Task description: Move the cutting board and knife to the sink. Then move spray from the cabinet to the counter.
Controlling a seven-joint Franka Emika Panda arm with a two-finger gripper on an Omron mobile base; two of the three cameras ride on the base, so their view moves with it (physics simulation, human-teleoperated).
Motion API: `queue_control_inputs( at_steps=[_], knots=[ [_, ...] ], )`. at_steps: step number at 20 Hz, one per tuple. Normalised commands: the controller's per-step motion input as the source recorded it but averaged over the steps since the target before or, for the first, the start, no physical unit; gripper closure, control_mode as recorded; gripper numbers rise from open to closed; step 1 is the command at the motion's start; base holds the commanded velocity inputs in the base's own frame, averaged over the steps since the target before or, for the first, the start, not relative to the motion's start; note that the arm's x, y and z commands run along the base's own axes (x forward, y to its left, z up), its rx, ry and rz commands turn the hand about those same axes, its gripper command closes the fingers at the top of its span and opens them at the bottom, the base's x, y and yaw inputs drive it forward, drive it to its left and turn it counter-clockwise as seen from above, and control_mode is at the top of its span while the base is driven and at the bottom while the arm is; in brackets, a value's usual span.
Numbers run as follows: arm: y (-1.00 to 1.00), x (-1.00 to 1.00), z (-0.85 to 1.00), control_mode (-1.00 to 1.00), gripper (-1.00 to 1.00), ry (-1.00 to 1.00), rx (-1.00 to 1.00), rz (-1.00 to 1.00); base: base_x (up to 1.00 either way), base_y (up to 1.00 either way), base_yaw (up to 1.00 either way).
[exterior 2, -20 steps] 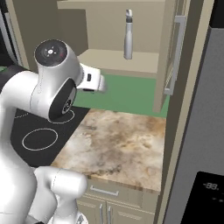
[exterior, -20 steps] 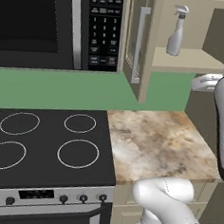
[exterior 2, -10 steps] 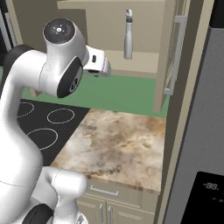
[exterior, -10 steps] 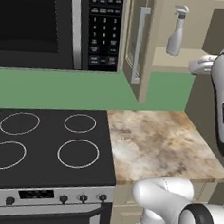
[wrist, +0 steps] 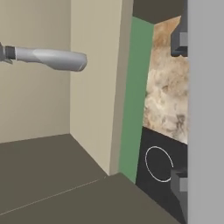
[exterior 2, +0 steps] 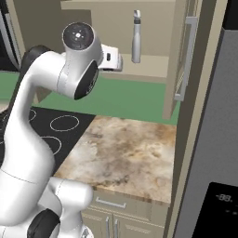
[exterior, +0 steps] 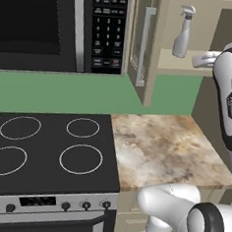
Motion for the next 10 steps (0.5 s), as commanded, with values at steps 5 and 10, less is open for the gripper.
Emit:
queue_control_inputs(
  at_steps=[5, 10],
  knots=[
    [-0.13, 0.47, 0.03, -1.00, -1.00, 0.00, 0.00, 0.02, 0.00, 0.00, 0.00],
    [-0.21, 0.39, 0.08, -1.00, -1.00, 0.00, 0.00, 0.00, 0.00, 0.00, 0.00]
  ],
)
